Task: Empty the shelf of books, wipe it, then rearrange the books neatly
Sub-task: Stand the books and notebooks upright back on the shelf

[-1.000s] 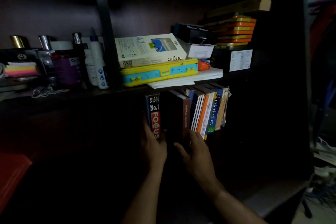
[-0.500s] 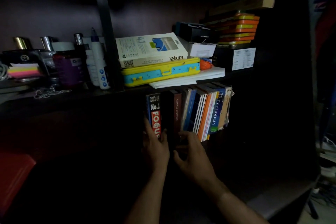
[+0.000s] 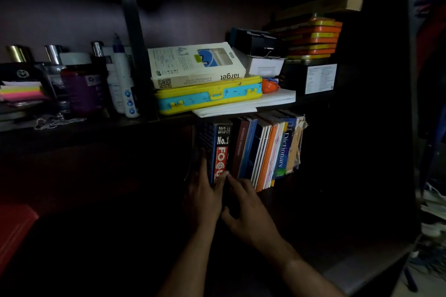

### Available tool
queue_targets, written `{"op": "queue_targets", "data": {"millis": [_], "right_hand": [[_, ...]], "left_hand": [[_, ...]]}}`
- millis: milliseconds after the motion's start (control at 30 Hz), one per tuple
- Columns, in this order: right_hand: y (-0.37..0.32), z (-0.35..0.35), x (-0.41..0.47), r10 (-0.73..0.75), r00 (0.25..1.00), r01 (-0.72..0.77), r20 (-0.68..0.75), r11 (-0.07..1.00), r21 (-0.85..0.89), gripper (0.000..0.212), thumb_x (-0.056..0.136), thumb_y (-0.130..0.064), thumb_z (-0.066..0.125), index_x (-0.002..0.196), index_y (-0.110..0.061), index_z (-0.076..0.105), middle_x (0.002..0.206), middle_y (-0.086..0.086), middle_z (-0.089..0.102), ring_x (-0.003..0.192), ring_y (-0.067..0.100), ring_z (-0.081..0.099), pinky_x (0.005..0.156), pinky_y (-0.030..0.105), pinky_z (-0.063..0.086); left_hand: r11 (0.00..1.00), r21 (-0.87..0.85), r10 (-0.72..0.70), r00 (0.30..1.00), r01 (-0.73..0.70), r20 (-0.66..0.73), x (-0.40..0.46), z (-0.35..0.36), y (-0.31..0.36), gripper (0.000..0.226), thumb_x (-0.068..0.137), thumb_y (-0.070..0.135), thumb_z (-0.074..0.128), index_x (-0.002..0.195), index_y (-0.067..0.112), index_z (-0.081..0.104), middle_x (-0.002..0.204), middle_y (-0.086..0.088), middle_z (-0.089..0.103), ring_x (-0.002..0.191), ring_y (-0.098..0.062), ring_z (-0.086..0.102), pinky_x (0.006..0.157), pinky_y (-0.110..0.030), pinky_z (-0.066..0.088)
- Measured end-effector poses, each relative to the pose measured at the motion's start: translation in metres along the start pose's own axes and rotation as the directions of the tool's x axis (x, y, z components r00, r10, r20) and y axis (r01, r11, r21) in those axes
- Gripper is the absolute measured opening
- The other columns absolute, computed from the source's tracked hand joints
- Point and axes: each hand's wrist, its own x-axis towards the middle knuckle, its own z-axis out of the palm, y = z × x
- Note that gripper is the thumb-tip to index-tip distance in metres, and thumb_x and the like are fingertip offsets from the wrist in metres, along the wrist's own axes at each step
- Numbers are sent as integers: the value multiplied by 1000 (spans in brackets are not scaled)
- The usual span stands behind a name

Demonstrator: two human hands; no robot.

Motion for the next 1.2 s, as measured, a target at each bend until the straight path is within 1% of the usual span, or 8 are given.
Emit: {"op": "queue_targets", "data": {"millis": [333,467,567,667,833,967,1067,1200], "right_hand": [[0,-2,2,23,1000,-23,-9,1000,-20,76,94,-32,62,159,-22,24,151,-7,33,132,4,42,98,9,35],[-4,-2,0,17,1000,-17,-21,1000,-5,70,94,-23,60,157,-27,29,144,-9,37,127,0,43,92,-3,30],[-11,-10,-8,43,998,-43,44,999,5,71,93,-15,59,157,-21,29,156,-3,34,142,8,36,99,-6,18],[-27,-26,-29,57,993,-66,108,995,79,76,90,-17,64,157,-18,27,165,-1,21,151,5,15,112,2,11],[-52,-84,-82,185,982,-174,-37,964,202,73,77,-36,60,144,-11,48,141,2,52,132,14,50,113,31,41],[-73,-150,-137,242,968,-229,-65,960,160,59,85,-21,61,142,-17,52,136,-4,53,126,8,53,107,23,43],[-75,-212,-186,291,952,-290,-96,957,25,49,92,-15,59,140,-18,52,129,0,54,115,10,56,98,20,44],[-67,-295,-259,365,927,-375,-85,905,-203,50,88,-29,63,136,-19,51,127,2,54,120,16,54,99,27,42]], "left_hand": [[999,-43,-31,998,29,-62,-3,-4,11,76,91,66,47,155,28,35,153,-6,45,136,-29,46,101,-42,43],[968,-202,-131,987,148,96,-3,6,-3,90,82,77,51,157,36,23,156,-5,38,140,-28,41,109,-51,43],[962,-187,-160,965,200,209,-11,1,0,82,92,61,58,159,36,19,161,-5,33,145,-28,37,113,-51,39],[958,-253,-97,982,136,161,-38,-17,15,85,93,42,67,161,26,18,165,-8,26,150,-27,27,120,-37,25],[872,-437,-114,959,221,258,-112,-50,61,64,89,45,68,146,30,43,146,-3,52,131,-18,52,112,-40,42],[768,-524,-46,848,368,528,-166,-64,124,15,94,38,61,108,36,67,108,3,73,101,-14,71,92,-45,58],[834,-472,92,772,284,629,-205,-60,175,31,80,54,59,100,33,71,98,4,76,97,-16,71,92,-47,57],[913,-399,252,656,82,711,-259,-52,240,24,93,43,63,109,26,69,107,4,74,102,-15,67,95,-42,53]]}}
